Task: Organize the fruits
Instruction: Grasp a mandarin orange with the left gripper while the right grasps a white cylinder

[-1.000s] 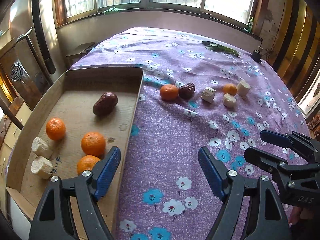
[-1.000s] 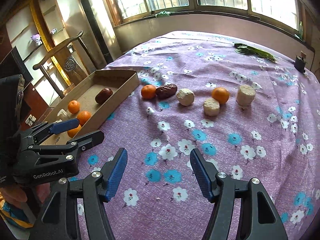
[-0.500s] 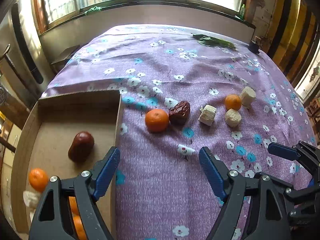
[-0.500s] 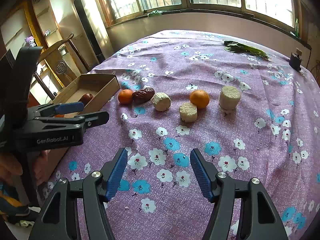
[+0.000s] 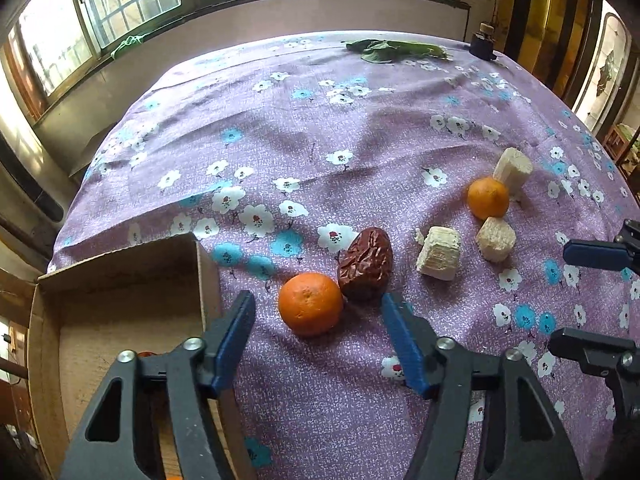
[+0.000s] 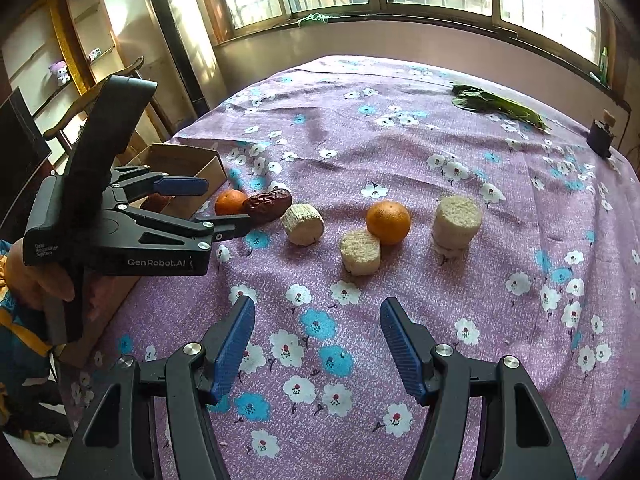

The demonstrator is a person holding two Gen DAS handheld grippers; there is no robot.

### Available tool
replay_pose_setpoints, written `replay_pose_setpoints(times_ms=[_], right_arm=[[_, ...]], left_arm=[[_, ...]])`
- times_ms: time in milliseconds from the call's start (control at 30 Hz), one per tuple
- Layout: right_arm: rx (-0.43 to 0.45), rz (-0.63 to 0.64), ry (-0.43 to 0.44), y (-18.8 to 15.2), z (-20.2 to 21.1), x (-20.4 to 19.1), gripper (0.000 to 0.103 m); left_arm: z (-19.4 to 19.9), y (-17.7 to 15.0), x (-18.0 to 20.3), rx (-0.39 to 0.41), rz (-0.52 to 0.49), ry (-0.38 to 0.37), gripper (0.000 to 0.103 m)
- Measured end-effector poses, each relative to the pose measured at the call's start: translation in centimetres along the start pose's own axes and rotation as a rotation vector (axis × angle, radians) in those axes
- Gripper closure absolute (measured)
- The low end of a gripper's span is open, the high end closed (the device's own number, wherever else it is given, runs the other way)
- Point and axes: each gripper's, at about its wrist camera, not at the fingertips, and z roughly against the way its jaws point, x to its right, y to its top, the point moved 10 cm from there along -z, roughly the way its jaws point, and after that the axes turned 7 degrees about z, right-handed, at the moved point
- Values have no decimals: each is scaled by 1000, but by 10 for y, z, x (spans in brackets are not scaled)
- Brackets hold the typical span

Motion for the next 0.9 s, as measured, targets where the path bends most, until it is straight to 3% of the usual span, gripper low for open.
replay_pose_setpoints(times_ms=[100,167,567,700,733,900], right_arm=[[7,32,-6,13,-6,-2,33],[4,60,-12,20,-12,-6,33],[-90,210,-18,50,-65,-14,39],[-145,218,6,47,-86,-12,56],[-131,234,-1,48,-87,-12,64],[-130,210,-10,45,-81,-11,69]], left_arm=[[-8,-1,-4,-25,1,3,67],[-7,0,-8,-24,21,-24,71],[12,-6,-18,14,77,-40,73],[25,-14,-17,30,110,-53,73],[30,-16,-16,38,115,-58,73],[54,-24,-19,78,147,-58,73]])
